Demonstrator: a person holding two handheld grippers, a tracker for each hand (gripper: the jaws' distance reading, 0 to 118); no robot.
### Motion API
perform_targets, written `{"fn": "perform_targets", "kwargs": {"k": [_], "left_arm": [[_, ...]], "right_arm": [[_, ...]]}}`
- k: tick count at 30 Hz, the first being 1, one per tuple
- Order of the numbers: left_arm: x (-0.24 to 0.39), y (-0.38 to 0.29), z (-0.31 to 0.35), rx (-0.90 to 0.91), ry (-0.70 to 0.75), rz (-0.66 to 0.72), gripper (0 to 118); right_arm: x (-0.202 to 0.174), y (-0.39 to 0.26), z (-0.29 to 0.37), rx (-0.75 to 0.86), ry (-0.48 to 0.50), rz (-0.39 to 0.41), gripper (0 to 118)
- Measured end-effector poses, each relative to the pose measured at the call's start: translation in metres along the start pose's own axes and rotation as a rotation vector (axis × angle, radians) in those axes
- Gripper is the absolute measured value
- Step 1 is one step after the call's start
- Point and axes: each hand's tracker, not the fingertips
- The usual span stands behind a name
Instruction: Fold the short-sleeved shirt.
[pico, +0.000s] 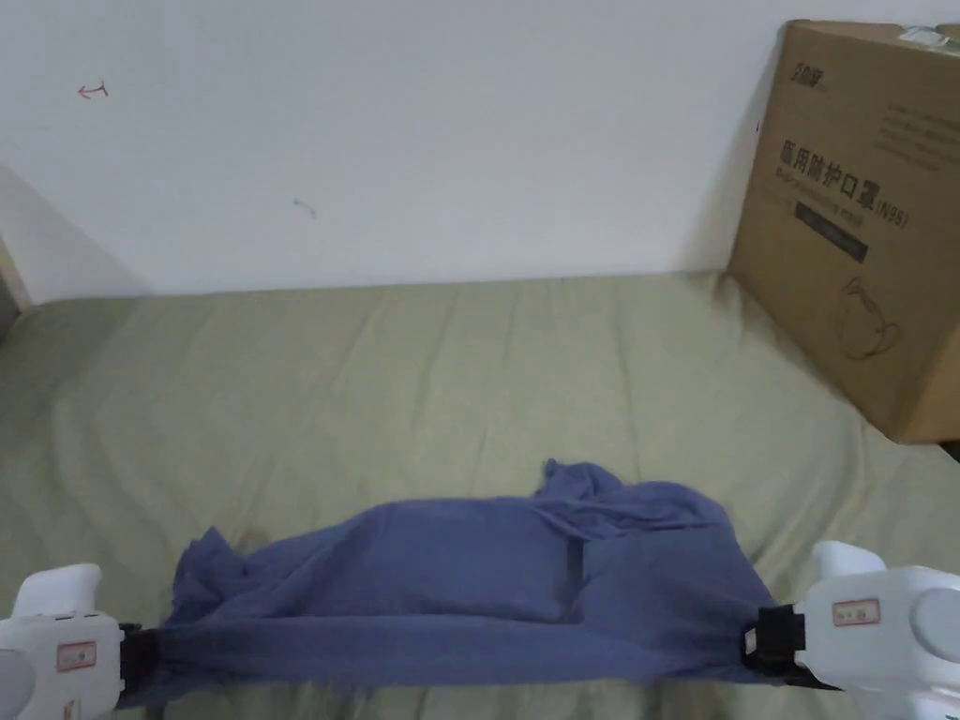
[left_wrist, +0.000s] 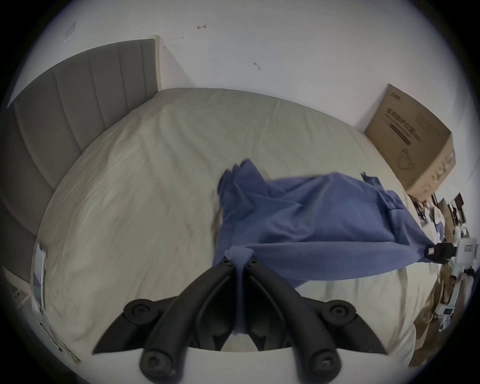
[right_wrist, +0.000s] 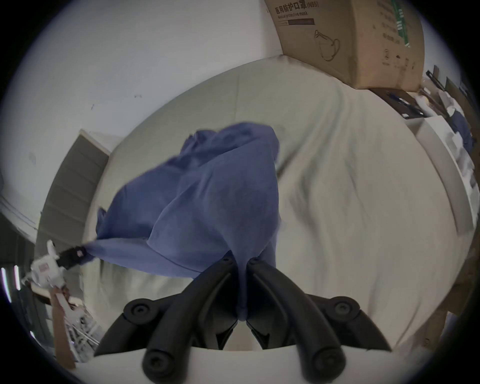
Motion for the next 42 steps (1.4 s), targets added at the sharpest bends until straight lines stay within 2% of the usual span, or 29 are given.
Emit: {"fn": "perform_targets", "kwargs": {"k": [3, 7, 11, 13, 17, 19, 20, 21, 22, 23, 24, 25, 29, 30, 33, 34, 35, 37, 42], "left_arm": [[-0.002, -0.046, 0.042, 0.007, -0.007, -0.018, 0], [-0.013, -0.108, 0.080, -0.033, 0.035, -0.100, 0], [-0.035, -0.160, 0.094, -0.073, 0.035, -0.053, 0], [-0.041, -0.182, 0.101, -0.066, 0.031, -0.054, 0], [-0.041, -0.210, 0.109, -0.088, 0.028, -0.043, 0], [-0.037, -0.214, 0.109, -0.072, 0.029, -0.063, 2], [-0.036, -0.215, 0.108, -0.064, 0.044, -0.069, 8], [-0.035, -0.214, 0.108, -0.066, 0.062, -0.060, 25], [-0.035, -0.214, 0.107, -0.079, 0.077, -0.041, 65], [-0.037, -0.214, 0.108, -0.090, 0.056, -0.025, 96], [-0.039, -0.215, 0.110, -0.071, 0.015, 0.007, 113], [-0.040, -0.216, 0.116, -0.047, -0.007, 0.029, 117], [-0.045, -0.213, 0.138, -0.037, -0.018, 0.055, 115], [-0.047, -0.216, 0.145, -0.034, -0.009, 0.047, 106], [-0.042, -0.227, 0.170, 0.031, 0.003, -0.012, 11], [-0.043, -0.234, 0.175, 0.042, 0.014, -0.019, 1], [-0.041, -0.240, 0.179, 0.066, 0.031, -0.030, 0], [-0.038, -0.247, 0.186, 0.065, 0.034, -0.067, 0], [-0.042, -0.249, 0.176, 0.059, 0.021, -0.084, 0]], "right_arm": [[0.004, -0.054, 0.028, -0.021, -0.049, 0.088, 3], [0.019, -0.129, 0.056, -0.034, -0.028, 0.064, 3], [0.033, -0.187, 0.074, -0.066, -0.014, 0.023, 3], [0.036, -0.206, 0.077, -0.064, -0.032, 0.048, 3], [0.045, -0.226, 0.086, -0.066, -0.029, 0.031, 3], [0.047, -0.227, 0.086, -0.030, -0.024, 0.050, 3], [0.046, -0.226, 0.084, -0.010, -0.026, 0.060, 3], [0.045, -0.225, 0.082, -0.001, -0.030, 0.063, 9], [0.044, -0.225, 0.082, -0.004, -0.036, 0.062, 30], [0.044, -0.224, 0.081, -0.004, -0.047, 0.069, 54], [0.043, -0.224, 0.081, -0.004, -0.053, 0.077, 77], [0.042, -0.225, 0.081, -0.001, -0.055, 0.081, 93], [0.040, -0.230, 0.100, 0.049, -0.064, 0.101, 90], [0.038, -0.231, 0.107, 0.066, -0.074, 0.117, 86], [0.030, -0.238, 0.131, 0.155, -0.098, 0.191, 24], [0.027, -0.240, 0.139, 0.178, -0.113, 0.203, 9], [0.026, -0.242, 0.146, 0.186, -0.122, 0.190, 7], [0.026, -0.244, 0.157, 0.194, -0.070, 0.185, 0], [0.008, -0.251, 0.179, 0.231, -0.062, 0.229, 0]]}}
